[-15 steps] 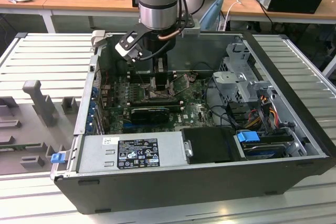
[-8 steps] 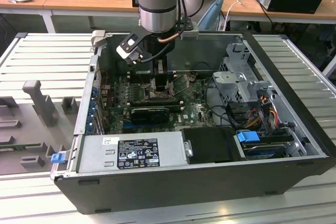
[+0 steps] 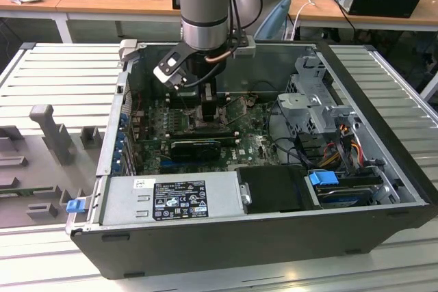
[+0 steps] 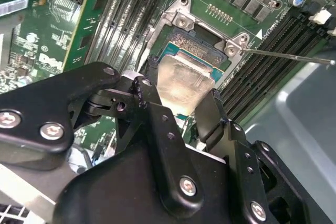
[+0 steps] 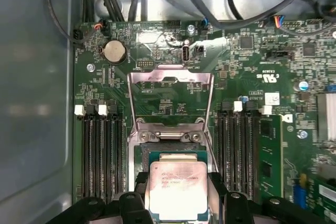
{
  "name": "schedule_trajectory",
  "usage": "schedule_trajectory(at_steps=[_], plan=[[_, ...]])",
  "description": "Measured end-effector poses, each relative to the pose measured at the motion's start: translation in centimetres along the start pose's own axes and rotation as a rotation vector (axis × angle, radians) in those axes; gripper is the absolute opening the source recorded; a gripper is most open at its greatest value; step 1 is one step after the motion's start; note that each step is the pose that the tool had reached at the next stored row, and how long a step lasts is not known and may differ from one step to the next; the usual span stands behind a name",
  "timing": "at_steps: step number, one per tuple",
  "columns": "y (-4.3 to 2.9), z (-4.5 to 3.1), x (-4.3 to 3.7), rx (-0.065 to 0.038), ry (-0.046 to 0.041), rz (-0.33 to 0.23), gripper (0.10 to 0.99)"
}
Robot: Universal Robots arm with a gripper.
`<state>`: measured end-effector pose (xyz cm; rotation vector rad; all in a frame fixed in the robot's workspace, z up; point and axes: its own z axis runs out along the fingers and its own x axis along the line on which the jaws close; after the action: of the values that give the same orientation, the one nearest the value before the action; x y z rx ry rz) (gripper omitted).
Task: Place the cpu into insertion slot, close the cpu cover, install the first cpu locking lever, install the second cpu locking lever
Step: 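Place the cpu into insertion slot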
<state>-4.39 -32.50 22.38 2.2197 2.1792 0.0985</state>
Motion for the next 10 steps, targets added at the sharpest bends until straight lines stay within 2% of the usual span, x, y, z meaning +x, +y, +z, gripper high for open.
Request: schedule_trajectory(at_steps=[6,10], plan=[[-0.11,1.4,0.12,0.0,0.0001,0.0,0.525],[-0.13,1.57,0.13,0.0,0.0,0.0,0.525]])
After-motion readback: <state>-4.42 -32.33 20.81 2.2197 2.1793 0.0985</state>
